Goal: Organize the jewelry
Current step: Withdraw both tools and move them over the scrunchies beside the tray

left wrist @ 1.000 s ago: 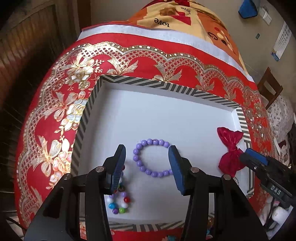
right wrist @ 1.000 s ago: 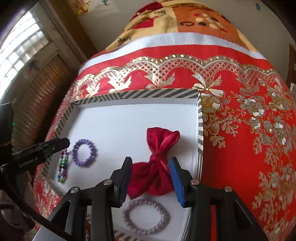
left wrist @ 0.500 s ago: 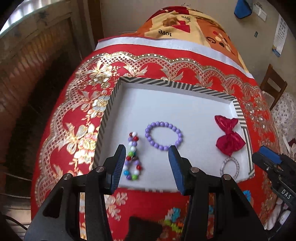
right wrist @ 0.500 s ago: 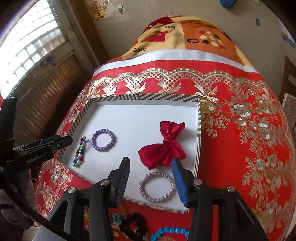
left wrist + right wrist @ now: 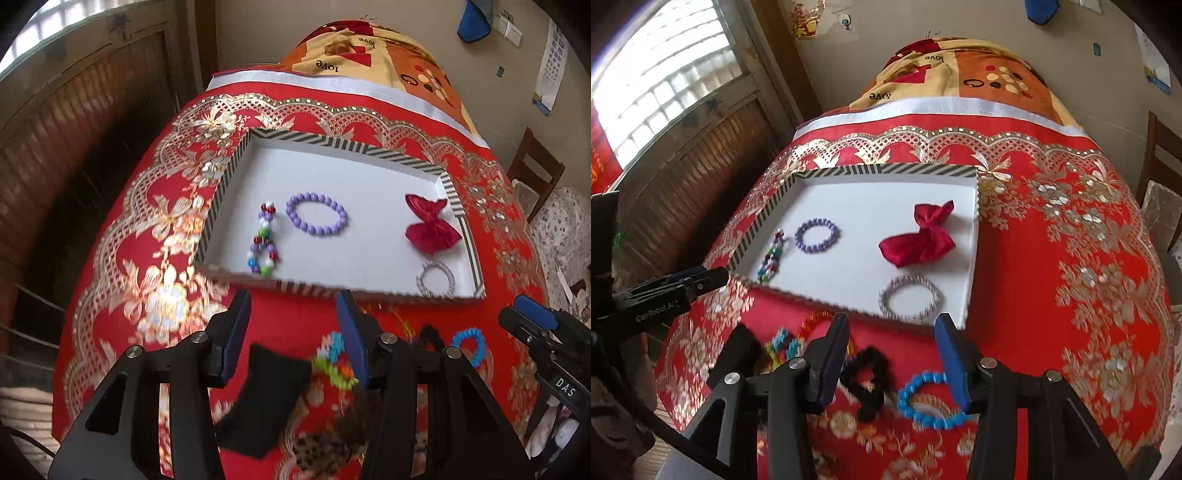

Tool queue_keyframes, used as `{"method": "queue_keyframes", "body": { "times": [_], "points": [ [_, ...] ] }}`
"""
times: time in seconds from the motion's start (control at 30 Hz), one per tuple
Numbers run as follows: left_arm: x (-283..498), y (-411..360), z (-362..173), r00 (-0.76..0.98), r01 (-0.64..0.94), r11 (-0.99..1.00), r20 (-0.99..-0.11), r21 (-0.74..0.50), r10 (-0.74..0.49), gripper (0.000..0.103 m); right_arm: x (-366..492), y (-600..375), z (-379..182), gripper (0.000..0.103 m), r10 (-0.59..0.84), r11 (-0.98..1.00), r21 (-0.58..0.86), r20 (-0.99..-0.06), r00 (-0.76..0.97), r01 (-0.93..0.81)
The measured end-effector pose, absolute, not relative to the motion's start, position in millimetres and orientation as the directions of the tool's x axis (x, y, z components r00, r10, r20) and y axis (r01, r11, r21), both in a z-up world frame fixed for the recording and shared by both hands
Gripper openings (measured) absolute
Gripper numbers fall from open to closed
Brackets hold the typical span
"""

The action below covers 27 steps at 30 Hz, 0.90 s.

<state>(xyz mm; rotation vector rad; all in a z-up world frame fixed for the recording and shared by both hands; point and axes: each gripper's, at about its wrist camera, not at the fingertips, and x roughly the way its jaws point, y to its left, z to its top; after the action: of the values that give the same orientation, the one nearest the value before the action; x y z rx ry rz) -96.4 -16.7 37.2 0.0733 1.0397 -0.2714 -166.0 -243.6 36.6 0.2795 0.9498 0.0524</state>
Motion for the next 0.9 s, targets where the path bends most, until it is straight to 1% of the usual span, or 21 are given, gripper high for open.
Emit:
{"method": "queue_keyframes", "body": {
  "times": [0.07,0.17,0.53,0.57,0.77,0.9],
  "points": [
    [-106,-15,38,0.477,0.254,0.965,-0.859,-0.070,-0.188,0.047,-177,-243,38,0.048,0.167,0.963,0.258,-0.795,0.583,0.075],
    [-119,-10,38,0.469,0.245,0.965,-0.861,-0.088,-0.198,0.047,-192,-241,38,0.060,0.173,0.963,0.261,-0.795,0.582,0.070],
    [-163,7,33,0.392,0.253,0.951,-0.880,-0.178,-0.269,0.048,-235,-237,28,0.061,0.203,0.965,0.261,-0.807,0.554,0.026],
    [-167,6,29,0.375,0.258,0.948,-0.884,-0.189,-0.279,0.050,-237,-237,26,0.061,0.205,0.965,0.260,-0.809,0.551,0.023],
    [-177,-11,1,0.288,0.289,0.930,-0.906,-0.226,-0.310,0.051,-242,-243,10,0.061,0.212,0.963,0.267,-0.822,0.529,0.028],
    [-175,-24,-19,0.257,0.303,0.930,-0.922,-0.207,-0.289,0.051,-235,-241,4,0.061,0.242,0.957,0.289,-0.818,0.522,0.008]
  ]
}}
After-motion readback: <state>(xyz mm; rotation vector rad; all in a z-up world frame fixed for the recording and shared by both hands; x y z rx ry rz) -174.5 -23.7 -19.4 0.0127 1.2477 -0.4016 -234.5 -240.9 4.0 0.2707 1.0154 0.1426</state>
